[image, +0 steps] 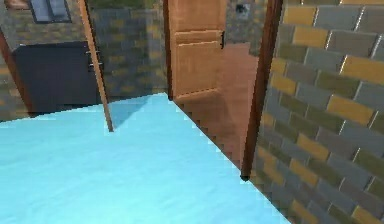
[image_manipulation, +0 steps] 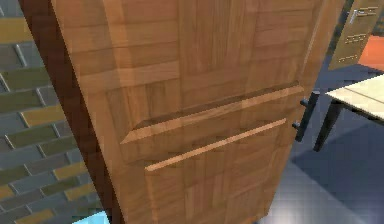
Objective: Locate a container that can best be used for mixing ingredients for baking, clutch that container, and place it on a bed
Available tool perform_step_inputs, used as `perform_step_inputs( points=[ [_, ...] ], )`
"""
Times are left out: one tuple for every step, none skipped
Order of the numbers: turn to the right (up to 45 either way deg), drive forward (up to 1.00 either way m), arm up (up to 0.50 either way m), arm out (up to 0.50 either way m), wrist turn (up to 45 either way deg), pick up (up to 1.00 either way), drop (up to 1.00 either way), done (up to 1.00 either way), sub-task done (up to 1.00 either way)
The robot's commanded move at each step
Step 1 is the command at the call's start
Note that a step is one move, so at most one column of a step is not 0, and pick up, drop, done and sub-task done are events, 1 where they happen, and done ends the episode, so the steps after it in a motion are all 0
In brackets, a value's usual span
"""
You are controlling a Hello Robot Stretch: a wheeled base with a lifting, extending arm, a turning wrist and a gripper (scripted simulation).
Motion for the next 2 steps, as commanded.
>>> perform_step_inputs(
  points=[
    [3.0, 0.0, 0.0, 0.0, 0.0, 0.0, 0.0, 0.0, 0.0],
    [0.0, 1.0, 0.0, 0.0, 0.0, 0.0, 0.0, 0.0, 0.0]
  ],
)
